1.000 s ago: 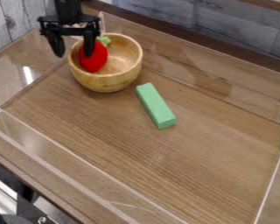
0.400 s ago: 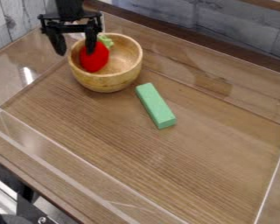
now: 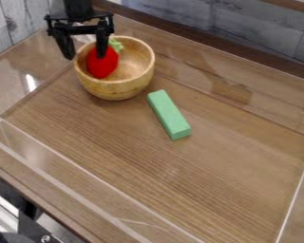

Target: Move the red fruit to the left

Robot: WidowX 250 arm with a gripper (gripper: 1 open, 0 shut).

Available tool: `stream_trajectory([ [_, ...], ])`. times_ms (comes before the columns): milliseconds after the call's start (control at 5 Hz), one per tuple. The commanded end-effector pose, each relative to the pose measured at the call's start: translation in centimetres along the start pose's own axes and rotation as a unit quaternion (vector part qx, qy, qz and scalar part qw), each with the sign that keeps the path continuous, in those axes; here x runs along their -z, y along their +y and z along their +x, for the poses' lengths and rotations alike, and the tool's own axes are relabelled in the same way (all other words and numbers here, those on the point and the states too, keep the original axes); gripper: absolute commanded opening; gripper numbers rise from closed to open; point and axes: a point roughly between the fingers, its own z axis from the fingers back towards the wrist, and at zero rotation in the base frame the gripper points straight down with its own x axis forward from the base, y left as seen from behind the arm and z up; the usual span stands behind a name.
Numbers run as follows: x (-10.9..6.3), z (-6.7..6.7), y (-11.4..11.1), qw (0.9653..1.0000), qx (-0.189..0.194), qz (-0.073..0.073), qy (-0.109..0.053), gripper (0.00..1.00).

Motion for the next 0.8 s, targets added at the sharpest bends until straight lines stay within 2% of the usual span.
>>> stream_trajectory([
  [0,-4.16,0.54,-0.78,0.9985,0.008,-0.005,-0.054,1.0],
  [200,-3.73,0.55,-0.75,0.9986,0.006,-0.003,-0.053,0.0],
  [600,-3.62,-0.25,-0.37,0.9986,0.013,-0.002,-0.051,0.0],
])
